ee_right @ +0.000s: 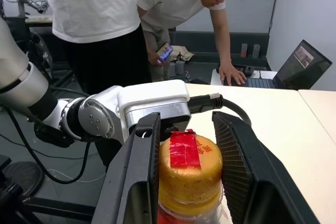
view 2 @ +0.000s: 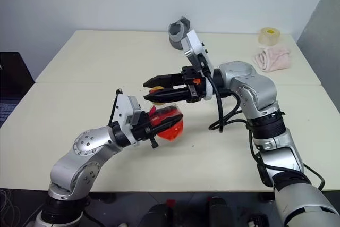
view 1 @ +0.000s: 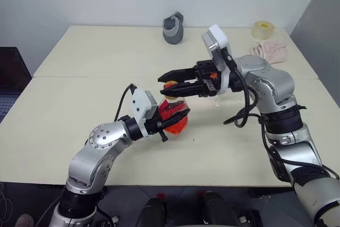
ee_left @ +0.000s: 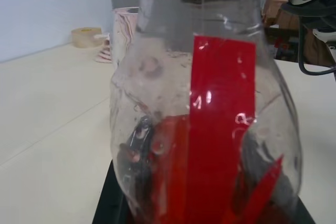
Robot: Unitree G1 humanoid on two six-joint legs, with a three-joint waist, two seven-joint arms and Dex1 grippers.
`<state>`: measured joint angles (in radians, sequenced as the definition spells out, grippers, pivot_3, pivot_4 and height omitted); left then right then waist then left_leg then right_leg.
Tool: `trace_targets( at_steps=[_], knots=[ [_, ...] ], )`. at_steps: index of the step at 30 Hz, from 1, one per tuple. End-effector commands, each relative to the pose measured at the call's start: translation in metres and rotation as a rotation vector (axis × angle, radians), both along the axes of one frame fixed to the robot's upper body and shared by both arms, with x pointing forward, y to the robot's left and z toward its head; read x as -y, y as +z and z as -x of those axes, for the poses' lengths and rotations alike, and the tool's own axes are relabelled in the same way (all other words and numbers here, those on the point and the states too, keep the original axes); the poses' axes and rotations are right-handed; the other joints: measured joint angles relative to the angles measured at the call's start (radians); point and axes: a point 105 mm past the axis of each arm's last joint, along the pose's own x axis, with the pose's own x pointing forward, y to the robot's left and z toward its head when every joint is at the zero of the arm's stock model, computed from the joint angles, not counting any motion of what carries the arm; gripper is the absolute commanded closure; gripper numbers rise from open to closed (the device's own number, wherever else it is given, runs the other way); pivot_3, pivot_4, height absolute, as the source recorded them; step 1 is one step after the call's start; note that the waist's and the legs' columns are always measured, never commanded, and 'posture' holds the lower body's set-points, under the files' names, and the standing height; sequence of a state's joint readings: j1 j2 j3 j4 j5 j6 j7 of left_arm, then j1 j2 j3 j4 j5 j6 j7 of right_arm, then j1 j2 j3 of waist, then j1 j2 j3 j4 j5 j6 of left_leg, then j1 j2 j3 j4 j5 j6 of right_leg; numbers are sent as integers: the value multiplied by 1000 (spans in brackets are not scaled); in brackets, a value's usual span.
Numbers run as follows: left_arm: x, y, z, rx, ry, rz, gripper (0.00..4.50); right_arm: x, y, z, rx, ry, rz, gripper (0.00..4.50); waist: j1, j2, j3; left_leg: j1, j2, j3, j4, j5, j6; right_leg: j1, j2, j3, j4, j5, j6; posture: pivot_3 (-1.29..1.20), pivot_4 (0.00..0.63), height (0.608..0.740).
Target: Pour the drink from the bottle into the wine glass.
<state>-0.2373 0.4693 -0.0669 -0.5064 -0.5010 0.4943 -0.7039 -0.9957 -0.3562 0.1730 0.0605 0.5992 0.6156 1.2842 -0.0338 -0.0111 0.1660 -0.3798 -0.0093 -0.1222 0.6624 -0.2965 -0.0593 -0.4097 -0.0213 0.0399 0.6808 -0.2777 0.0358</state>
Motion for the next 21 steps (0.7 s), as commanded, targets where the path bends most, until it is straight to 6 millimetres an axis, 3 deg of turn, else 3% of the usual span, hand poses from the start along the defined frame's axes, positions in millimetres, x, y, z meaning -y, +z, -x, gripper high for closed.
trace_targets(
  at_steps=[1, 4, 7, 16, 21],
  knots=[
    [5, 5, 8, 21, -39, -2, 3237, 5, 23, 5, 99, -9, -63, 2045, 0, 0, 0, 0, 0, 0, 0, 0, 0, 0, 0, 0, 0, 0, 0, 0, 150, 740],
    [4, 6, 7, 23, -35, -2, 3237, 5, 22, 4, 96, -29, -73, 888, 0, 0, 0, 0, 0, 0, 0, 0, 0, 0, 0, 0, 0, 0, 0, 0, 150, 740],
    [4, 7, 5, 24, -30, -2, 3237, 6, 21, 4, 90, -42, -76, 50, 0, 0, 0, 0, 0, 0, 0, 0, 0, 0, 0, 0, 0, 0, 0, 0, 150, 740],
    [0, 23, -22, 75, 27, 14, 3237, 5, 12, 1, 75, -119, -79, 50, 1, 0, 0, 0, 0, 0, 0, 0, 0, 0, 0, 0, 0, 0, 0, 0, 150, 740],
    [2, 25, -25, 85, 13, 11, 3237, 3, 10, -9, 72, -195, -105, 50, -1, 0, 0, 0, 0, 0, 0, 0, 0, 0, 0, 0, 0, 0, 0, 0, 150, 740]
  ],
)
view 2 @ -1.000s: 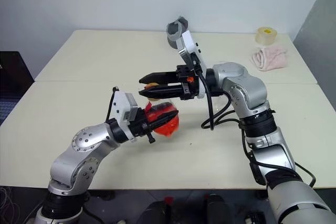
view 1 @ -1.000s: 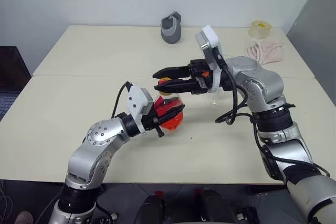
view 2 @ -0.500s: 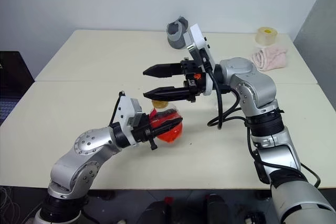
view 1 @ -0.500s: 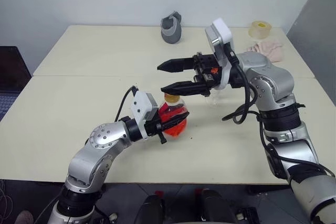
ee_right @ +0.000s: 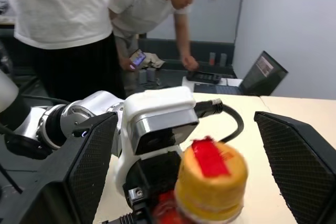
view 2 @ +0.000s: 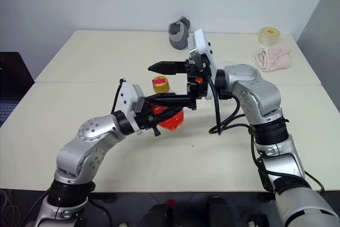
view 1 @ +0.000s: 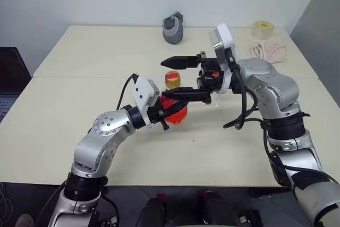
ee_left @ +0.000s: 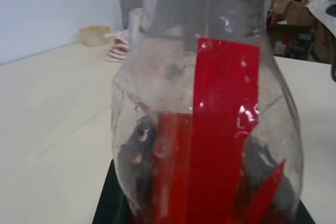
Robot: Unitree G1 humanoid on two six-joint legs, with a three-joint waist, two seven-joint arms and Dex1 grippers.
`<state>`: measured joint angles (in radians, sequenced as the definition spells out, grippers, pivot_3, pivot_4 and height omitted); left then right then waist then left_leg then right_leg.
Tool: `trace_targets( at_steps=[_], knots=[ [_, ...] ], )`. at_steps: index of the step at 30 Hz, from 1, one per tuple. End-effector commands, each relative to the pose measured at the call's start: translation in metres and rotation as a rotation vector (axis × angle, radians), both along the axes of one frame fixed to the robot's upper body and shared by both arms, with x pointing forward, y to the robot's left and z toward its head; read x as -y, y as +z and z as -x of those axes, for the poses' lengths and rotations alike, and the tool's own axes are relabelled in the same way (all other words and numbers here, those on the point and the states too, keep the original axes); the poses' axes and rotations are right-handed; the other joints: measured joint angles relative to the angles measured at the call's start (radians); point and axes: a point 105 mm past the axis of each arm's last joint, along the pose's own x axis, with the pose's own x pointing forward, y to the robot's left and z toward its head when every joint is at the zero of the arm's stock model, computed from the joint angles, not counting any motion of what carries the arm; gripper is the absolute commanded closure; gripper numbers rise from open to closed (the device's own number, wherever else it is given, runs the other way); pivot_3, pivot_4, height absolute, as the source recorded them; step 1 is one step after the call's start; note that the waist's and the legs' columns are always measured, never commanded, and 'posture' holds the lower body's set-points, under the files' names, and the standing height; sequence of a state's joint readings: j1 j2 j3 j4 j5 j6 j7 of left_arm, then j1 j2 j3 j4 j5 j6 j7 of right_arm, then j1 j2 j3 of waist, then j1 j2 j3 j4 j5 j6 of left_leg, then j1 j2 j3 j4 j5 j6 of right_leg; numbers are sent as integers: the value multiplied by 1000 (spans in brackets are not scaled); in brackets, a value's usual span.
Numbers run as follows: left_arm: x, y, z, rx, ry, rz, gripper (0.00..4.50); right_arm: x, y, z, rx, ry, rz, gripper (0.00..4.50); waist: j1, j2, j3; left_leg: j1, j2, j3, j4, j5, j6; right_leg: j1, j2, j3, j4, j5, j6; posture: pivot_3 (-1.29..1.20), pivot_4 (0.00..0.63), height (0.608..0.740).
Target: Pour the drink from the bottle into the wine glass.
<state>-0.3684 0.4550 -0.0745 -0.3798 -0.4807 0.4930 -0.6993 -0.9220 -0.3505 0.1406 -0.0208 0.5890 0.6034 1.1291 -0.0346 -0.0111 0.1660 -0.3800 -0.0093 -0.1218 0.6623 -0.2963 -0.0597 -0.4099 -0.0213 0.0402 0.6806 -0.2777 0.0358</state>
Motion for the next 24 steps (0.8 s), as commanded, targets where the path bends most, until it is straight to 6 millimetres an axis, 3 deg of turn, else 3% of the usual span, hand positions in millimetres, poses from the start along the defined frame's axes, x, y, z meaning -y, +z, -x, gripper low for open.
trace_targets(
  at_steps=[1, 9, 12, 19, 24],
  knots=[
    [1, 14, 1, 70, -17, 13, 3237, -1, 13, -3, 61, -56, -47, 50, 0, 0, 0, 0, 0, 0, 0, 0, 0, 0, 0, 0, 0, 0, 0, 0, 150, 740],
    [2, 13, 1, 69, -23, 9, 3237, -3, 15, -11, 51, -99, -69, 50, 1, 0, 0, 0, 0, 0, 0, 0, 0, 0, 0, 0, 0, 0, 0, 0, 150, 740],
    [1, 13, 1, 69, -22, 7, 3237, -3, 14, -6, 28, -69, -70, 590, 1, 0, 0, 0, 0, 0, 0, 0, 0, 0, 0, 0, 0, 0, 0, 0, 150, 740],
    [1, 13, -1, 72, -18, 6, 3237, -3, 11, 1, 20, -24, -45, 3141, 1, 0, 0, 0, 0, 0, 0, 0, 0, 0, 0, 0, 0, 0, 0, 0, 150, 740],
    [0, 13, 0, 72, -16, 6, 3237, -2, 9, 2, 34, -13, -29, 3265, 1, 0, 0, 0, 0, 0, 0, 0, 0, 0, 0, 0, 0, 0, 0, 0, 150, 740]
  ],
)
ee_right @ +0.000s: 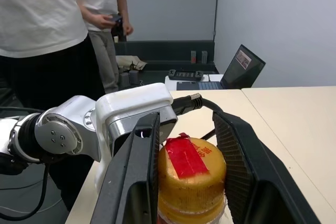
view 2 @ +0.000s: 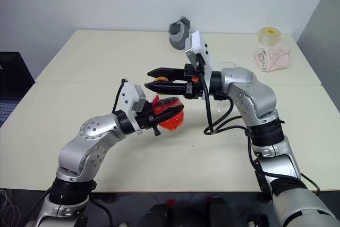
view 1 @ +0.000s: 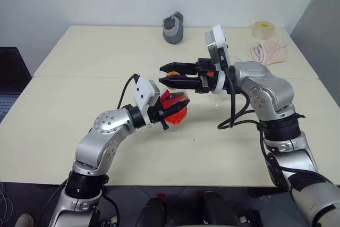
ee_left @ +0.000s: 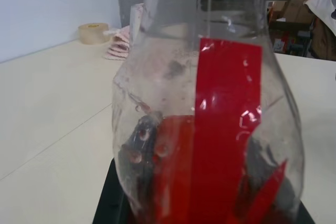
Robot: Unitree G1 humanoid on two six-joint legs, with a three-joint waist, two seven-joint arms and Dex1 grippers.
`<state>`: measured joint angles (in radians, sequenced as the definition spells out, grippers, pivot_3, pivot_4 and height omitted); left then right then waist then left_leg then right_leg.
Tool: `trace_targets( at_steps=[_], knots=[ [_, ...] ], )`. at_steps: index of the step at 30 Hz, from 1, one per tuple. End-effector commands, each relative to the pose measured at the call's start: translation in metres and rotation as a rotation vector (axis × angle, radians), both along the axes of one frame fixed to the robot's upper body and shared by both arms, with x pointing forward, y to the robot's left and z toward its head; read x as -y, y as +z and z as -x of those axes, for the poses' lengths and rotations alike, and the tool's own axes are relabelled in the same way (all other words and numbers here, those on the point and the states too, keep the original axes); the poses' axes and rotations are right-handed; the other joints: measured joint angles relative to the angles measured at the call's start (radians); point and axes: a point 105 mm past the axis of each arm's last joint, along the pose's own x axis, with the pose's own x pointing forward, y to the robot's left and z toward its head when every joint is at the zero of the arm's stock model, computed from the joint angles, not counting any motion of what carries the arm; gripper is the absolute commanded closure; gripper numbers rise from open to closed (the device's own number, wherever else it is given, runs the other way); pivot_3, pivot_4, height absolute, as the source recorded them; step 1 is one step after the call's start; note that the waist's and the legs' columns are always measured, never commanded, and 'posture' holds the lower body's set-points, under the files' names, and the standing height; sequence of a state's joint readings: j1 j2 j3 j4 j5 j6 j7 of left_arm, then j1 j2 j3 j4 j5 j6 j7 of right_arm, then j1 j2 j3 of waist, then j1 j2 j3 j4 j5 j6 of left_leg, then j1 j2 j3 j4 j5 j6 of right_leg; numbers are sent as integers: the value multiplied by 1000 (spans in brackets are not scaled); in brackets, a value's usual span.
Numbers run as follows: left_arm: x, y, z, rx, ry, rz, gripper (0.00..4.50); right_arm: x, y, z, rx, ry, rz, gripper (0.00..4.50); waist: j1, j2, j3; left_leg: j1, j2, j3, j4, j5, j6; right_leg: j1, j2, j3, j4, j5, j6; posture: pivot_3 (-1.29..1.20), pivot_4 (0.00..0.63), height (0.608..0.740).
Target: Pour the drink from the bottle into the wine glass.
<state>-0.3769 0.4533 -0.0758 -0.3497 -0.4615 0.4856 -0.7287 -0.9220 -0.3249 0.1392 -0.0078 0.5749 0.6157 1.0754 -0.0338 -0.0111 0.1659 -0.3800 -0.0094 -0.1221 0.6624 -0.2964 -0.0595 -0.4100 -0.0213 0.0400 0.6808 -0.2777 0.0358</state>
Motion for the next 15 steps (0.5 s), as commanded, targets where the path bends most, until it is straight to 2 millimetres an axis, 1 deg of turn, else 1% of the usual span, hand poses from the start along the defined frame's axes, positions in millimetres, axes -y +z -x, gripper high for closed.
trace_targets(
  at_steps=[1, 4, 8, 11, 15],
  knots=[
    [1, 17, 3, 80, -8, 23, 3237, 2, 10, 9, 61, 37, -15, 3265, 0, 0, 0, 0, 0, 0, 0, 0, 0, 0, 0, 0, 0, 0, 0, 0, 150, 740],
    [0, 16, 6, 80, -10, 21, 3237, 3, 14, 5, 71, 35, -18, 3265, 0, 0, 0, 0, 0, 0, 0, 0, 0, 0, 0, 0, 0, 0, 0, 0, 150, 740],
    [-2, 11, 16, 71, -30, 1, 3237, 5, 20, 3, 147, 60, 11, 3265, -2, 0, 0, 0, 0, 0, 0, 0, 0, 0, 0, 0, 0, 0, 0, 0, 150, 740],
    [-5, 6, 24, 60, -39, -12, 3237, 7, 25, -1, 158, 72, 19, 3265, -3, 0, 0, 0, 0, 0, 0, 0, 0, 0, 0, 0, 0, 0, 0, 0, 150, 740],
    [-5, 2, 32, 47, -50, -16, 3237, 9, 26, 2, 202, 127, 38, 3265, -1, 0, 0, 0, 0, -1, 0, 0, 0, 0, 0, 0, 0, 0, 0, 0, 150, 740]
  ],
)
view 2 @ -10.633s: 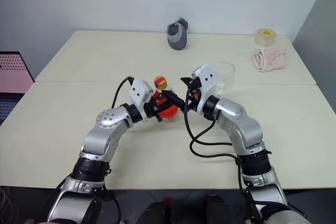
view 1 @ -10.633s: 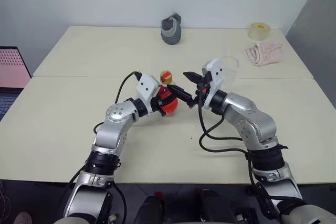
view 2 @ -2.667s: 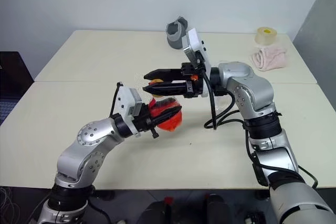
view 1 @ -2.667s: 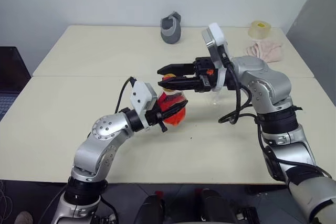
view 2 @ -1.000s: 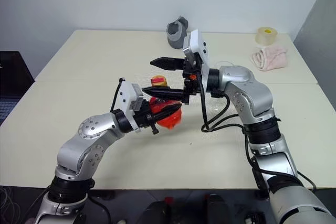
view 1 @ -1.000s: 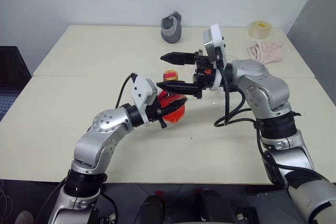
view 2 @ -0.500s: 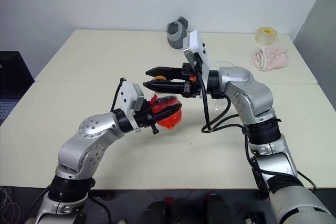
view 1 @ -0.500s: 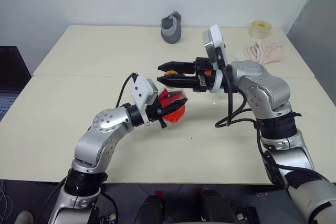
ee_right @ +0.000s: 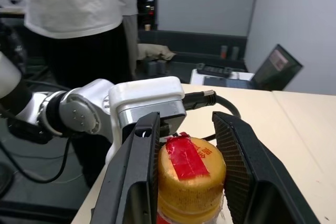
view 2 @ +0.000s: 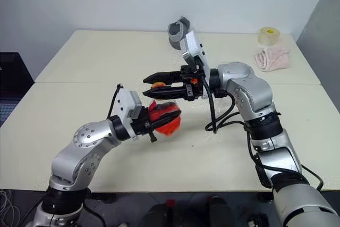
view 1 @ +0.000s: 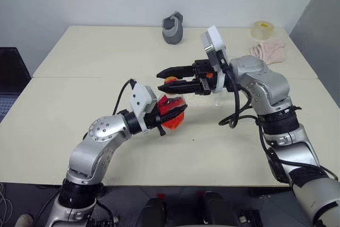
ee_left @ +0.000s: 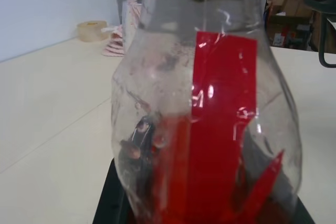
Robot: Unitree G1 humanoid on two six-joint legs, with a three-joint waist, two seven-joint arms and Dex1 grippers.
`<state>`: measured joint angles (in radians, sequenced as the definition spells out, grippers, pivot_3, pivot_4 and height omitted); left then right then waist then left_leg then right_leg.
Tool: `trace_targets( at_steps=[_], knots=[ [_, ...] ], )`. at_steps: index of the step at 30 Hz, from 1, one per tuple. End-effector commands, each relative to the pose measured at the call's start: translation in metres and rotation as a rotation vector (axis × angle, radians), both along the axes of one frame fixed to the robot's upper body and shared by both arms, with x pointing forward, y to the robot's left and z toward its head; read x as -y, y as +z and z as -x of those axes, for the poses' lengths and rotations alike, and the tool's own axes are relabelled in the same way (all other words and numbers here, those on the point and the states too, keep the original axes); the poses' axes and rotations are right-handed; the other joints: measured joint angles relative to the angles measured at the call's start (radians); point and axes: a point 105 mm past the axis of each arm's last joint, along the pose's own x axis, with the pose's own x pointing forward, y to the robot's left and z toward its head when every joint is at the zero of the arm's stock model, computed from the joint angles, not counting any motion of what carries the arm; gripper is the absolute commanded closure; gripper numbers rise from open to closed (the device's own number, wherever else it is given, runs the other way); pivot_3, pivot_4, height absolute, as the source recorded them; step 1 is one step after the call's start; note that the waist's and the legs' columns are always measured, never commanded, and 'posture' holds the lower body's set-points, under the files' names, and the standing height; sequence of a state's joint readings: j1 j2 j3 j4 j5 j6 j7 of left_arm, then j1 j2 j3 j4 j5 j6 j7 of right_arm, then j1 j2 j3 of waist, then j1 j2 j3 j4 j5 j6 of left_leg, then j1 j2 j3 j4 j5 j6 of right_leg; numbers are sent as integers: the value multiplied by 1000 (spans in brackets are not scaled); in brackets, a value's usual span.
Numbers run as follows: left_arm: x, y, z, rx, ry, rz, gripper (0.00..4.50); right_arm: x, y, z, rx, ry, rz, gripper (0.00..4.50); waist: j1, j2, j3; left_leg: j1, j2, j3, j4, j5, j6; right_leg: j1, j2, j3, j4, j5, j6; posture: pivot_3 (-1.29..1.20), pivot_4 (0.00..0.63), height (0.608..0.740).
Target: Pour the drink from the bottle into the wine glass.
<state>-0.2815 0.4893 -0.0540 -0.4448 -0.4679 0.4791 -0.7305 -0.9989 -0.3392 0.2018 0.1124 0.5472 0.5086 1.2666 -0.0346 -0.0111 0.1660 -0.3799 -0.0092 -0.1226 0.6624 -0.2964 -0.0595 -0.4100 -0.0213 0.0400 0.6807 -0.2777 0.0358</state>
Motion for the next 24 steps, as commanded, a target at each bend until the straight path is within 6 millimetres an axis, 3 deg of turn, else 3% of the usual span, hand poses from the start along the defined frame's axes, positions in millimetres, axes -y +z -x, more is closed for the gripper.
trace_targets(
  at_steps=[1, 11, 16, 21, 24],
  knots=[
    [3, 7, 16, 36, -56, 5, 3237, 14, 26, -3, 132, -19, -41, 3265, 0, 0, 0, 0, 0, 0, 0, 0, 0, 0, 0, 0, 0, 0, 0, 0, 150, 740],
    [3, 4, 20, 29, -53, 6, 3237, 15, 28, 2, 178, 28, -30, 3265, 1, 0, 0, 0, 0, 0, 0, 0, 0, 0, 0, 0, 0, 0, 0, 0, 150, 740],
    [5, 5, 20, 32, -54, 12, 3237, 16, 32, 0, -3, -1, -39, 3265, 2, 0, 0, 0, 0, -1, 0, 0, 0, 0, 0, 0, 0, 0, 0, 0, 150, 740],
    [7, 7, 16, 39, -57, 19, 3237, 18, 20, 5, 30, -1, -1, 3265, 2, 0, 0, 0, 0, -1, 0, 0, 0, 0, 0, 0, 0, 0, 0, 0, 150, 740],
    [8, 10, 14, 45, -57, 23, 3237, 17, 18, 7, 28, -5, -12, 2224, 2, 0, 0, 0, 0, 0, 0, 0, 0, 0, 0, 0, 0, 0, 0, 0, 150, 740]
  ],
)
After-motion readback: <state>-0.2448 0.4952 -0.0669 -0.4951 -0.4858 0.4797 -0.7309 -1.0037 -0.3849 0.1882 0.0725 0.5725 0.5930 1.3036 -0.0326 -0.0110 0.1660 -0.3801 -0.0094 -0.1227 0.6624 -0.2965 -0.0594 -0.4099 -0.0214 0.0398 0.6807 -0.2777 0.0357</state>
